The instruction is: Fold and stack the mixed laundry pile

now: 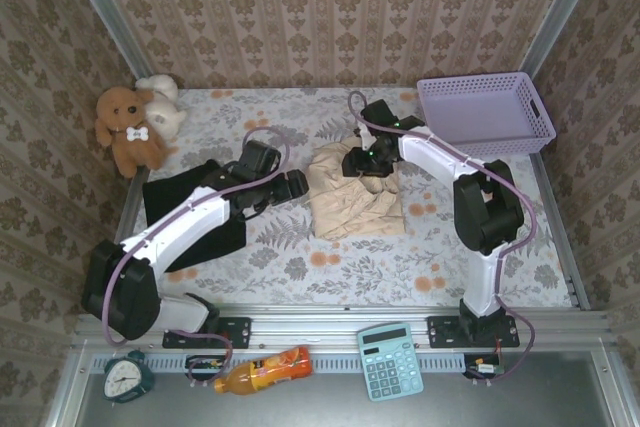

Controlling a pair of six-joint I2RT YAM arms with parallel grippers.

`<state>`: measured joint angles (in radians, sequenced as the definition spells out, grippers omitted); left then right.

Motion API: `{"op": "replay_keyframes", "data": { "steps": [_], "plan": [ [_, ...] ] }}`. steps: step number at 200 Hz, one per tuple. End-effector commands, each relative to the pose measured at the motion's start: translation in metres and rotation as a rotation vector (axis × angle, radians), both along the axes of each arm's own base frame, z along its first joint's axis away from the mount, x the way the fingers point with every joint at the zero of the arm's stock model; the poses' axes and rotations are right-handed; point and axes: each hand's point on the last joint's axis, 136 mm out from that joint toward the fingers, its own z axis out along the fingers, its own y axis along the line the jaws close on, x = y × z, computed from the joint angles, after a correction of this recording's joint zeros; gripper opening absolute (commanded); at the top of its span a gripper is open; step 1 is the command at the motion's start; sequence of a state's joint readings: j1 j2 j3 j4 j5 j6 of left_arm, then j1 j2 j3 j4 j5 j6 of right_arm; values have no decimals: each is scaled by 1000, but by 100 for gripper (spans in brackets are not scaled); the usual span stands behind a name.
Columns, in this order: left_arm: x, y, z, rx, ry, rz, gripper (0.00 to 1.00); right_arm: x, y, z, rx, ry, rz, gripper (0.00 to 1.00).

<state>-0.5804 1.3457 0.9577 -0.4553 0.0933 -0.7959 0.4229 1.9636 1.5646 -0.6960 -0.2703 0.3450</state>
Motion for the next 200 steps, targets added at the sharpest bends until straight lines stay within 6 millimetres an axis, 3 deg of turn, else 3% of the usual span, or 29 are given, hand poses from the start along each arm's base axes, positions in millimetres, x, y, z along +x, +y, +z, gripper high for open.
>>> {"op": "replay_keyframes", "data": {
  "steps": [1,25,43,63,82,95,111,134,145,165,171,179,187,200],
  "plan": [
    [4,2,11,-37,-31,35,86,0,15,-11,30,46,29,35],
    [4,5,11,-32,-29,39,85,-1,19,-11,66,65,7,19],
    [5,6,11,-32,-30,45,85,2,18,3,86,43,-6,0],
    [5,7,10,-29,-27,47,85,6,14,39,153,12,-51,0],
    [5,8,10,-26,-26,50,85,7,-7,79,245,17,-152,0],
    [5,9,10,-24,-25,50,85,6,-27,86,258,10,-214,0],
    [5,7,10,-32,-24,50,85,3,-54,70,239,28,-283,0],
    [8,3,12,-46,-27,44,85,-3,-85,9,224,129,-392,0],
    [9,1,13,-50,-26,37,85,-7,-96,-18,215,172,-450,0],
    [12,-6,12,-52,-15,18,86,-4,-99,-47,219,179,-479,0],
    [13,-8,13,-51,-11,12,89,-4,-97,-51,225,185,-477,10],
    [14,-11,14,-40,-8,4,99,-3,-97,-54,228,190,-480,23],
    [14,-12,17,-14,-8,0,100,-2,-98,-49,223,180,-477,31],
    [17,-18,25,21,-30,-23,100,-1,-103,-32,203,132,-473,53]
  ]
}}
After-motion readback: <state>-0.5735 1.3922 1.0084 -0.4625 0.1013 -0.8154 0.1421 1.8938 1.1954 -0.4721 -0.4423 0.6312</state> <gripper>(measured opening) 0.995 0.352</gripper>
